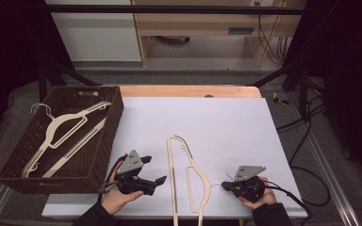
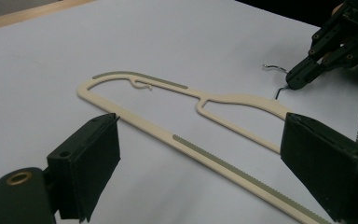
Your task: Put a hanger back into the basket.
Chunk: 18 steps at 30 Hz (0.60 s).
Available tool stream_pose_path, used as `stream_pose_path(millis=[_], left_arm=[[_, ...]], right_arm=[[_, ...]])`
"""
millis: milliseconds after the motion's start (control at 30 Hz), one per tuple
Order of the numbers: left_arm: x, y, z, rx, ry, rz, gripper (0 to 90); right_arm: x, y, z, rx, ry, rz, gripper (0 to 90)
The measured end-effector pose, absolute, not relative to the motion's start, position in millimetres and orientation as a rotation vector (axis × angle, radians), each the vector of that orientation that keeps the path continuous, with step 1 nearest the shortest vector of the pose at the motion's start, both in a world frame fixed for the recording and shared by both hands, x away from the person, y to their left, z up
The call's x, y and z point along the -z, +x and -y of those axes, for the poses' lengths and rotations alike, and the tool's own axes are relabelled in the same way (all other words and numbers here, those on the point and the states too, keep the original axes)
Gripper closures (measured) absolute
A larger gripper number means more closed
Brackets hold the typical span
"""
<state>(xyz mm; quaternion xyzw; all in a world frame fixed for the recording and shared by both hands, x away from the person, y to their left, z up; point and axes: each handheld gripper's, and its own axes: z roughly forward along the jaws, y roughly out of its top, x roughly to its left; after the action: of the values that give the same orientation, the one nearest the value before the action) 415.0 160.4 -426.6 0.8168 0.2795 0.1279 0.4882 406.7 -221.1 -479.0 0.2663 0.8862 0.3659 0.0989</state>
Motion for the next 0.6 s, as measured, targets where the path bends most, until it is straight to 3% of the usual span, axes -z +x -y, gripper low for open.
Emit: stream_pose_path(millis=[200,600], left_arm=[[426.5,415.6,-141.4,-0.283,2.035,-0.629,12.9],[432.9,426.6,-49.3,-0.209,2.191,-0.444,22.7]], right_arm=[[473.1,408.8,222.9,-1.091,0.771,-2.652,89.3],[456.8,407.0,227.4,-1.137,0.765,-2.656,89.4]])
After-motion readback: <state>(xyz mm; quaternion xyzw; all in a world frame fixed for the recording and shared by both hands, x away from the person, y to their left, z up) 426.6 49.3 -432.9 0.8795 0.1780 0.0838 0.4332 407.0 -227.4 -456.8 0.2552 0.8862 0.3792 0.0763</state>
